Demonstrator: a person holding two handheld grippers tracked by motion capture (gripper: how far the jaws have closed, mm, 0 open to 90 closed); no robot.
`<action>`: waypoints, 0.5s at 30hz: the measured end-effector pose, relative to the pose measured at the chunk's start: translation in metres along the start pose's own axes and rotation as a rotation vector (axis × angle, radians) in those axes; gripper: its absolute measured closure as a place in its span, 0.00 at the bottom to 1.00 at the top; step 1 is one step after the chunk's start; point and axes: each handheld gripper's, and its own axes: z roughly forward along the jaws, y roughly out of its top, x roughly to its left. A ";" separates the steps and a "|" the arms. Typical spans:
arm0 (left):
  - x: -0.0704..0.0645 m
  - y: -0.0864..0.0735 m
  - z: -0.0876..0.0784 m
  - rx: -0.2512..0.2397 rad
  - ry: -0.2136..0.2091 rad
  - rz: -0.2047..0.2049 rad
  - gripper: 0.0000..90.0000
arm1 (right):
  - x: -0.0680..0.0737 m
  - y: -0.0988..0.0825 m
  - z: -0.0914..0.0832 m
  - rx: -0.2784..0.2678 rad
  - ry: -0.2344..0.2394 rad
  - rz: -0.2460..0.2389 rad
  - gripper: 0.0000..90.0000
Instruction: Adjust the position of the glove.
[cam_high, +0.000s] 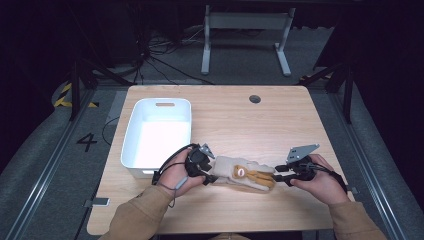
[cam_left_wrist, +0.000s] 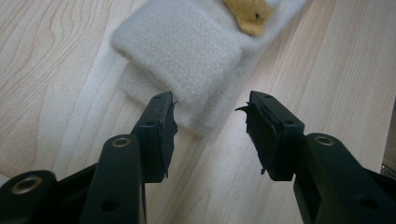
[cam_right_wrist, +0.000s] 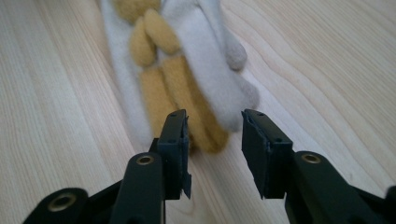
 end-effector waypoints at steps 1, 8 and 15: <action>0.001 0.000 0.001 0.005 -0.002 -0.002 0.59 | -0.003 -0.002 0.000 0.004 -0.012 0.011 0.68; 0.001 0.000 0.004 0.020 -0.005 0.006 0.59 | -0.006 -0.009 0.007 0.064 0.009 0.038 0.68; 0.002 -0.001 0.009 0.029 0.002 -0.001 0.59 | -0.003 -0.009 0.019 0.084 0.026 0.035 0.69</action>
